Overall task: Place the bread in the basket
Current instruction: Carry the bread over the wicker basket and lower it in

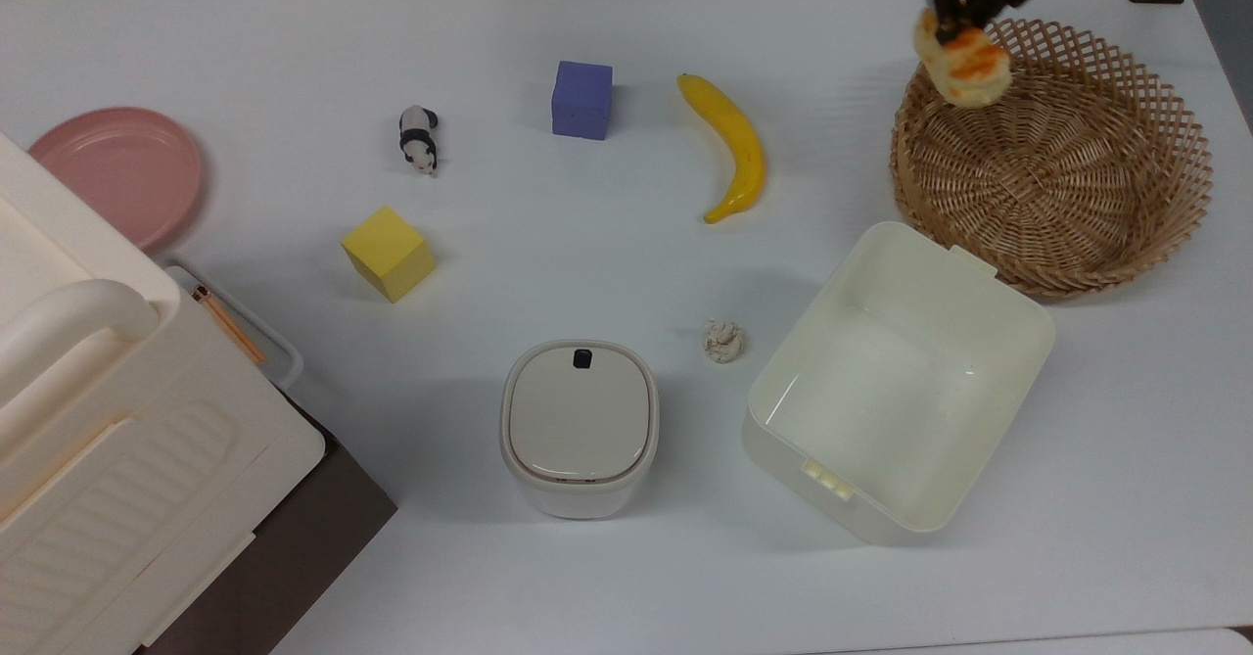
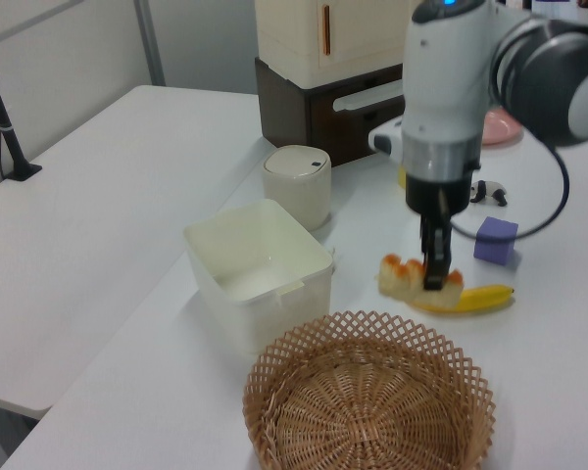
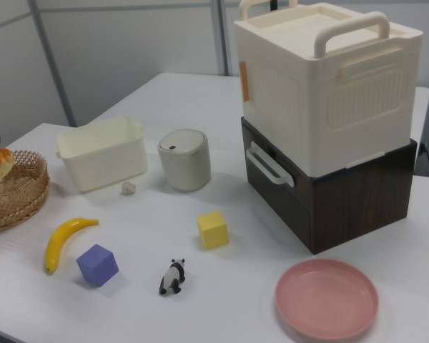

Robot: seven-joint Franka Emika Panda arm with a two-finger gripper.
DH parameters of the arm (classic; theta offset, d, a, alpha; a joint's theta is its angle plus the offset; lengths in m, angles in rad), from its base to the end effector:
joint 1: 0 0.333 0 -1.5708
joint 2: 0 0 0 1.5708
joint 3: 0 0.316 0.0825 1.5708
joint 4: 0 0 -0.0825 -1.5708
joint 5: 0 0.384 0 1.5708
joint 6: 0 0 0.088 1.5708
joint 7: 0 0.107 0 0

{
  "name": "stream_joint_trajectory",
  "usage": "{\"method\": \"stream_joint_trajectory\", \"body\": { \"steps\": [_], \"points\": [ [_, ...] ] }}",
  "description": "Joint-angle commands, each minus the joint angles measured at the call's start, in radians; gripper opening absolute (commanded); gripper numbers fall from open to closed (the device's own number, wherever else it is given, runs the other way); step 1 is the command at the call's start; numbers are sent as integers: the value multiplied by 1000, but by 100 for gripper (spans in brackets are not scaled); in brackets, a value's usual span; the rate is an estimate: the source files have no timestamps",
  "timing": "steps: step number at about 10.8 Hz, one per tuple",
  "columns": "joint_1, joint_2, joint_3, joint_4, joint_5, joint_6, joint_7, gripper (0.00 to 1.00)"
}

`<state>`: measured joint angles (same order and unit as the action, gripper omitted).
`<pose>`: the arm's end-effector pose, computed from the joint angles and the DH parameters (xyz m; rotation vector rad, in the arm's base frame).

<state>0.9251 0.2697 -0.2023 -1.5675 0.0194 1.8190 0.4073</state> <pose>0.4712 0.4349 0.4886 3.0663 0.4907 0.0123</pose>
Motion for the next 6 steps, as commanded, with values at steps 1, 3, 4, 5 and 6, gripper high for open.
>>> {"method": "stream_joint_trajectory", "body": {
  "steps": [1,3,4,5,6],
  "points": [
    [64,161,-51,99,-13,94,106,34],
    [81,186,-48,107,-10,115,161,75],
    [83,190,-45,107,-10,128,197,100],
    [81,190,-43,107,-9,126,203,100],
    [81,189,-43,106,-9,123,203,100]
  ]
}}
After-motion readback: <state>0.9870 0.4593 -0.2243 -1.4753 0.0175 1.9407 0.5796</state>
